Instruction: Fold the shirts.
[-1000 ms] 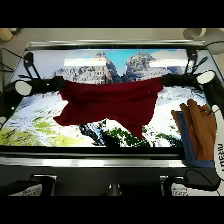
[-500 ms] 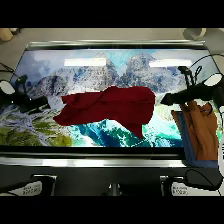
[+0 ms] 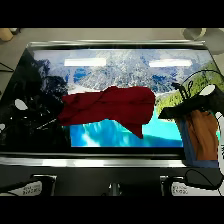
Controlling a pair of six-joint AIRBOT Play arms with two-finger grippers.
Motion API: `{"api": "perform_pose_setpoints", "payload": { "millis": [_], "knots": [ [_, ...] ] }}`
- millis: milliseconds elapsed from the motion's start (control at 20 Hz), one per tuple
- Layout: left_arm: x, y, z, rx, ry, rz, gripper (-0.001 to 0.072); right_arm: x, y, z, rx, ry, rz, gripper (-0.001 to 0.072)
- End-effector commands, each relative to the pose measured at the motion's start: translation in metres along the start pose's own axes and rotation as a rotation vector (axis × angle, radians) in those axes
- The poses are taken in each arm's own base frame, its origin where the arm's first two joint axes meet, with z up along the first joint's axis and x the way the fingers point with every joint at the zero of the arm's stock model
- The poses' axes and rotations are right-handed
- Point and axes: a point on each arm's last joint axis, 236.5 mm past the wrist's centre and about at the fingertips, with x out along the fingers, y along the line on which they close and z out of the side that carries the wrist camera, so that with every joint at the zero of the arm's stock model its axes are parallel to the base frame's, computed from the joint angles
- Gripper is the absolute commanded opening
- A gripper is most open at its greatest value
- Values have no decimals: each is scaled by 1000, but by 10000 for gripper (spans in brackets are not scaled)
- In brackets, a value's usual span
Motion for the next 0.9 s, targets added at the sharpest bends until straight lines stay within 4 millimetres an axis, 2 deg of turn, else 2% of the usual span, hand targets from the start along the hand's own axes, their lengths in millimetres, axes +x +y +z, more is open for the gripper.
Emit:
{"api": "perform_pose_setpoints", "payload": {
  "millis": [0,50,150,300,350,400,500,600,700,750,800,850],
  "knots": [
    [10,-10,13,13,-66,-14,527,23,7,0,39,-33,77,629],
    [12,-12,15,16,-74,-15,513,30,6,2,60,-44,90,628],
    [18,-14,21,-9,-95,-16,396,38,11,10,92,-75,139,628],
    [19,-22,32,-34,-141,-34,349,52,16,27,88,-114,135,628],
    [19,-23,32,-38,-143,-35,130,60,17,32,79,-119,117,628],
    [19,-23,31,-34,-140,-34,30,69,16,38,91,-130,95,628],
    [16,-24,31,-32,-145,-36,29,83,17,41,129,-118,89,626],
    [10,-27,33,-26,-163,-43,29,87,20,37,127,-100,100,577],
    [3,-29,36,-21,-184,-49,29,87,21,37,138,-96,103,379],
    [-1,-31,37,-18,-194,-53,29,87,22,38,157,-101,108,220],
    [-7,-33,39,-14,-207,-58,29,86,21,42,162,-116,106,21],
    [-17,-37,42,-6,-228,-67,29,80,24,46,138,-130,114,16]
  ]
}}
